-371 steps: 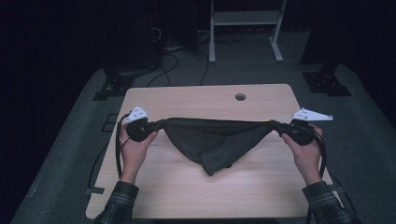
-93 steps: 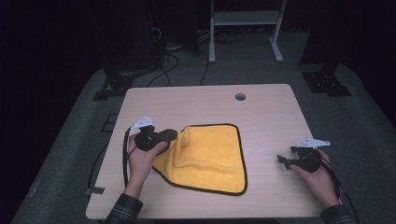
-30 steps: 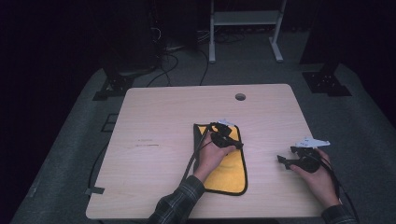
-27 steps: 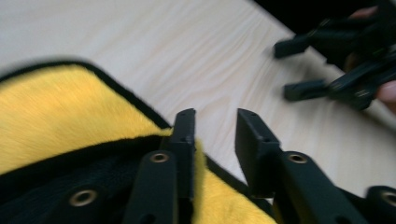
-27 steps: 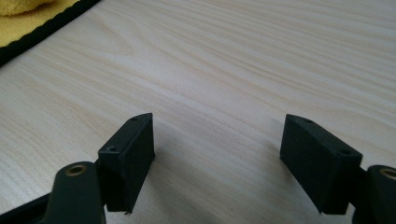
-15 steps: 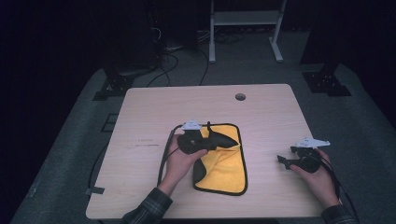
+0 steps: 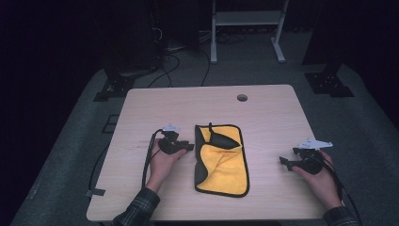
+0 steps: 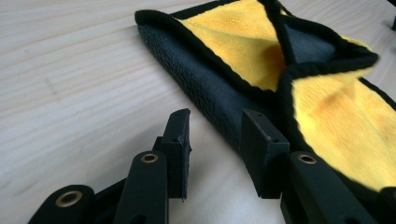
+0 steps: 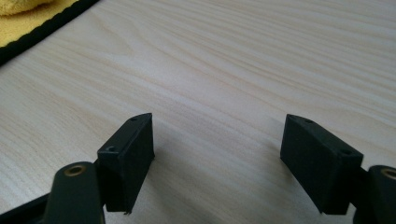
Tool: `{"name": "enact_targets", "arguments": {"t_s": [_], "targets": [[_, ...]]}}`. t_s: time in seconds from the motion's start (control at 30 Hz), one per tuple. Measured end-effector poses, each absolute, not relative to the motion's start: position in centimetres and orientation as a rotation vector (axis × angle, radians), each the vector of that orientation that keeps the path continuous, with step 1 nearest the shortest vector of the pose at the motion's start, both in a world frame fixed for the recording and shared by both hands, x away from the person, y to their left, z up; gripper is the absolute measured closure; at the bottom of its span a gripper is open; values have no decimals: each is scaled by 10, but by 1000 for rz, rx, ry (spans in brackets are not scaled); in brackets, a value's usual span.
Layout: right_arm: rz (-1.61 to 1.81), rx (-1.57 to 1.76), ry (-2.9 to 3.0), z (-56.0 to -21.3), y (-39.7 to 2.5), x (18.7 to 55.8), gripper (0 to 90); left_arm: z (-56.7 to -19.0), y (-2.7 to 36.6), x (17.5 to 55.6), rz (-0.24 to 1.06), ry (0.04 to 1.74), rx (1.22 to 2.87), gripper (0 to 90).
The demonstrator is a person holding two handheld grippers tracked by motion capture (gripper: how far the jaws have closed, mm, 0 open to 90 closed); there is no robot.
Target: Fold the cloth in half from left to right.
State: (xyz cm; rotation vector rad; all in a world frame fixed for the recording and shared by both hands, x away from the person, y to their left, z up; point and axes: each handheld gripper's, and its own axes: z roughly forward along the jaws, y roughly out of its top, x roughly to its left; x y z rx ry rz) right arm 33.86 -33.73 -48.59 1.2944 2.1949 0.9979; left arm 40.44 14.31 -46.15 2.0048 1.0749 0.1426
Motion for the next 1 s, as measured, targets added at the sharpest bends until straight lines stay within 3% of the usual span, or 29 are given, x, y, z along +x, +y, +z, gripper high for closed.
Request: {"name": "enact_targets", "arguments": {"t_s": [0.23,0.33,0.4,0.9,1.0], "targets": [[998,1294,2195,-486,-337,339,246,-472,122,421,117,1074,2030,637],[998,1294,2195,-486,-337,339,246,-474,117,423,140,1057,2054,812],[999,1293,2196,-486,-337,339,246,-472,117,427,132,1062,2055,877],[999,1291,2198,-486,-338,339,246,-474,129,454,253,1100,2018,881],[999,1290,2199,-486,-338,339,246,-473,130,451,257,1101,2015,834]]}}
